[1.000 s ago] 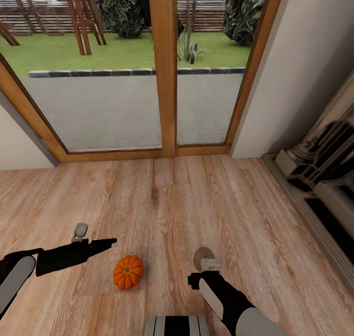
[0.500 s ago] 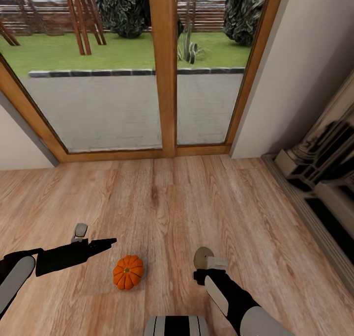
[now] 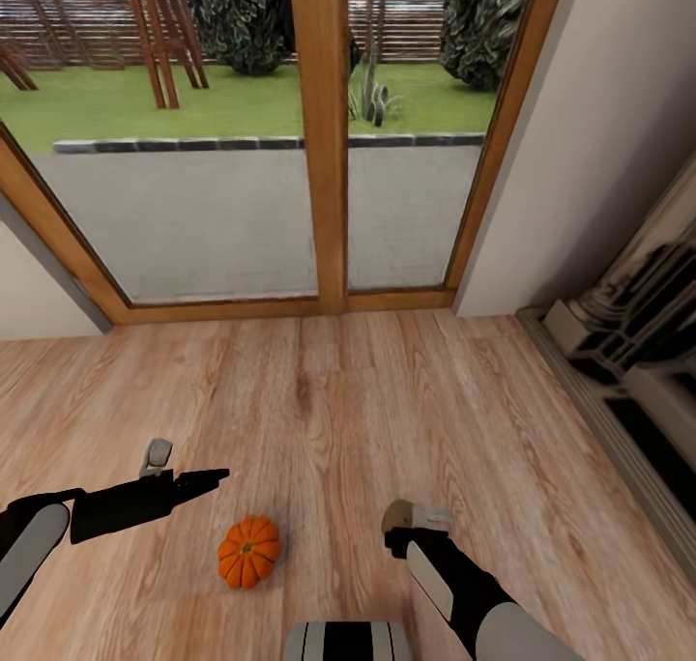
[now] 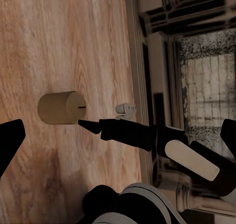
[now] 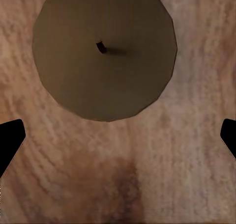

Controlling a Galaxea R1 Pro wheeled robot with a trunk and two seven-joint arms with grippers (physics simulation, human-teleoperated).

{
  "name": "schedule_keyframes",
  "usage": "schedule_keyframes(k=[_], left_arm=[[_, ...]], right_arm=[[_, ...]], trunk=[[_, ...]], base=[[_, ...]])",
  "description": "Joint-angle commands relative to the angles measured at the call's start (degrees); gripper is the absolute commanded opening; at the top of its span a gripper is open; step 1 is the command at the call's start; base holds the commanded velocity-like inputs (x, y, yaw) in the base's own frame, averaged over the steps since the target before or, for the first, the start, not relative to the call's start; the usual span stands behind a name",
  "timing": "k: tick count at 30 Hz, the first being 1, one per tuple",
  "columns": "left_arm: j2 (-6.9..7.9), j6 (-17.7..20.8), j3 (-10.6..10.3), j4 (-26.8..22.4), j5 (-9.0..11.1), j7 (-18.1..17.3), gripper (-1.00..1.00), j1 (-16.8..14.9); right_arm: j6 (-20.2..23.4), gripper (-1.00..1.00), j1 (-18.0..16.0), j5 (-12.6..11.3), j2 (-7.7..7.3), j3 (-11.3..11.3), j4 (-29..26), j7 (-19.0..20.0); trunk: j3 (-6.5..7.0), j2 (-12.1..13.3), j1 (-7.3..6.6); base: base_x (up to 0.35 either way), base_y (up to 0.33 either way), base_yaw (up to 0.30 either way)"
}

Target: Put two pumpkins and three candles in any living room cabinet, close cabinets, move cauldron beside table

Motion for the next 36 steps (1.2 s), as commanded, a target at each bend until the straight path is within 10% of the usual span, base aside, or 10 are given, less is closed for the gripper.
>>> schedule_keyframes(k=[1, 36], left_arm=[[0.03, 0.18, 0.0, 0.01, -0.05, -0.19, 1.0, -0.03], [0.03, 0.18, -0.04, 0.01, -0.05, -0.19, 1.0, -0.03]], right_arm=[[0.16, 1.0, -0.03, -0.5, -0.05, 0.38, -0.09, -0.51], [-0.58, 1.0, -0.03, -0.35, 0.03, 0.54, -0.08, -0.51]], trunk=[[-0.04, -0.02, 0.0], [-0.04, -0.02, 0.0]], base=[[0.16, 0.0, 0.0], [0.063, 0.007, 0.0]])
